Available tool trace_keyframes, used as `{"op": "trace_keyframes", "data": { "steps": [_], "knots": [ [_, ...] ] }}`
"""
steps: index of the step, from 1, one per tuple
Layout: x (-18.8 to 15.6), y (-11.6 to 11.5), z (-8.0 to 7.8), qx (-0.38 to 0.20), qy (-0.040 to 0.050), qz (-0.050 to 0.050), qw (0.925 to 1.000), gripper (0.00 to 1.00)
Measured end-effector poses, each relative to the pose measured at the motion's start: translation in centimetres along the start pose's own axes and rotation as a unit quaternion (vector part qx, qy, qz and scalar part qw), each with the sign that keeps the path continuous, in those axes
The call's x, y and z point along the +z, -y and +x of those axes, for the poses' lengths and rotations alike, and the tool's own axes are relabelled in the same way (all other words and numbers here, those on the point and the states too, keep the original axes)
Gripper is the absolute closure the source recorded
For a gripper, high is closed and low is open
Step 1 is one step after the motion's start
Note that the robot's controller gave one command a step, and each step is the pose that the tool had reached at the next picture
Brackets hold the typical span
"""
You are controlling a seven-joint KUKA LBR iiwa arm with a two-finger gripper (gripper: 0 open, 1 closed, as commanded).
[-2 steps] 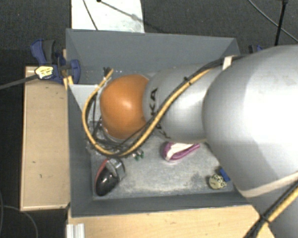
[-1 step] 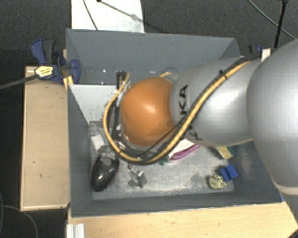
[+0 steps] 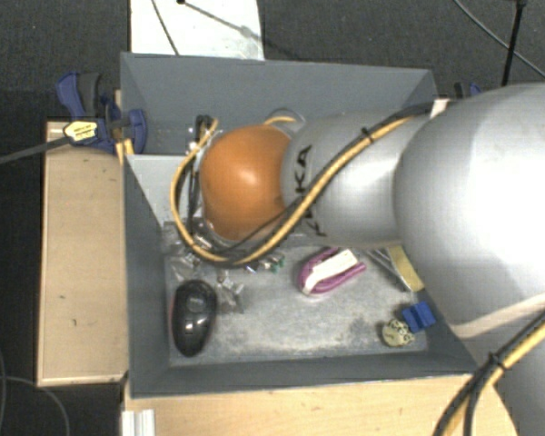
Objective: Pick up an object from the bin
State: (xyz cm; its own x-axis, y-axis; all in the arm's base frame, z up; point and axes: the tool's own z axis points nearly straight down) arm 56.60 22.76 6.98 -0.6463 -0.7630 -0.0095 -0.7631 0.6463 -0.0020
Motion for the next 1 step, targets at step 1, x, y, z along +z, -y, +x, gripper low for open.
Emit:
{"op": "trace_keyframes", "data": {
  "steps": [1],
  "knots": [
    [-0.28,-7.66,3.26,-0.169,-0.0068,0.000,0.9856,0.00]
  ]
}}
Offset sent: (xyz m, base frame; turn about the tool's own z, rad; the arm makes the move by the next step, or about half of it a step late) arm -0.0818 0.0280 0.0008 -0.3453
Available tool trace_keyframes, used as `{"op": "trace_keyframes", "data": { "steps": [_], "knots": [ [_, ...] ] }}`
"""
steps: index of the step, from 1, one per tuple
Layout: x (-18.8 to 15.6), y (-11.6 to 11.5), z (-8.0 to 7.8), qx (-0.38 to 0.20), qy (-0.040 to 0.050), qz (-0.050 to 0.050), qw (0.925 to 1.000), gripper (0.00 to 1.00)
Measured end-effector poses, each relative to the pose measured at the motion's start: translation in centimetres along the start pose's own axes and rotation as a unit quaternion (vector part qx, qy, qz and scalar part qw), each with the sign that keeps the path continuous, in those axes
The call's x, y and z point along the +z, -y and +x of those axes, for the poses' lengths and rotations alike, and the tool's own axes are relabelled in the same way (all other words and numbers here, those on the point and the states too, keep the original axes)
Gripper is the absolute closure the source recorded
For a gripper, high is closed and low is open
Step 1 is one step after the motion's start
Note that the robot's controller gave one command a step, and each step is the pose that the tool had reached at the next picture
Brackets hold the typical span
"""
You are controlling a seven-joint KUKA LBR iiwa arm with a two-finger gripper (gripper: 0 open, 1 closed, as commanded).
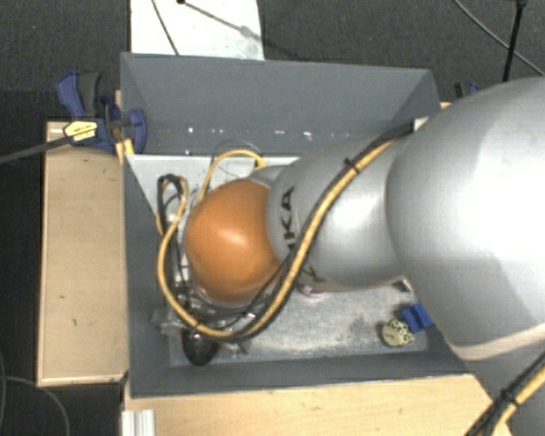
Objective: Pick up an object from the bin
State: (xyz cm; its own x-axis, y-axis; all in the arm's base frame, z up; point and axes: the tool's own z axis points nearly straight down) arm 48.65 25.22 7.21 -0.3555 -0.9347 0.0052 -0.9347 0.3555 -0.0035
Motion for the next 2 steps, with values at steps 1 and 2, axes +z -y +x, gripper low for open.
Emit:
{"op": "trace_keyframes", "data": {
  "steps": [1,2],
  "knots": [
    [-0.1,0.0,-0.2,0.002,0.0023,0.000,1.0000,1.00],
    [-11.6,6.8,5.1,0.000,0.0045,0.002,1.0000,1.00]
  ]
}}
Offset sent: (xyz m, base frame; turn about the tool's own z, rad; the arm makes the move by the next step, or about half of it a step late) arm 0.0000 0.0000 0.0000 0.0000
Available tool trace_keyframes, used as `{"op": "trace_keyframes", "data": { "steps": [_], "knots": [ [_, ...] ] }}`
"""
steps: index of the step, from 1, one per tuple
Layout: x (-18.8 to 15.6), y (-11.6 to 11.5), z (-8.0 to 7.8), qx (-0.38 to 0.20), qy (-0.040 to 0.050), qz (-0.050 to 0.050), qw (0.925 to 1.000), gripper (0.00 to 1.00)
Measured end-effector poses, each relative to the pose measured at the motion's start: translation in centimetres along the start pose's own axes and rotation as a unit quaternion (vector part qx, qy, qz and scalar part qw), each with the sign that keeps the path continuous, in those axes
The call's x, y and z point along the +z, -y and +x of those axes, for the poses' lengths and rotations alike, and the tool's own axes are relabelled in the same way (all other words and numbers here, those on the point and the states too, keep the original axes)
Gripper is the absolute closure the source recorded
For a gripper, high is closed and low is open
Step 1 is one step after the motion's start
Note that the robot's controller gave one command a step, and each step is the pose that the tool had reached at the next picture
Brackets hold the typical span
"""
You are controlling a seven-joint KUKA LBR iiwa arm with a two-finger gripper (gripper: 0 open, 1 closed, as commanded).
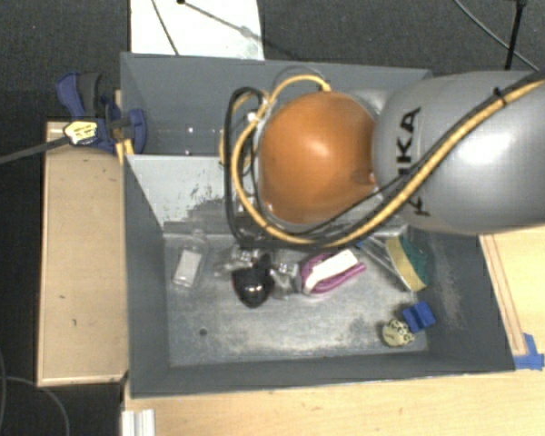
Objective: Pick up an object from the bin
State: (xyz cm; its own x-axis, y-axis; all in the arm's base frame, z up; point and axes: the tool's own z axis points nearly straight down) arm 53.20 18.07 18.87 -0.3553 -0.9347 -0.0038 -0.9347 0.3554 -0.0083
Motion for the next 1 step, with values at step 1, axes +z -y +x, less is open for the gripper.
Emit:
{"op": "trace_keyframes", "data": {
  "steps": [1],
  "knots": [
    [-13.08,2.15,3.65,0.066,0.0014,0.001,0.9978,1.00]
  ]
}}
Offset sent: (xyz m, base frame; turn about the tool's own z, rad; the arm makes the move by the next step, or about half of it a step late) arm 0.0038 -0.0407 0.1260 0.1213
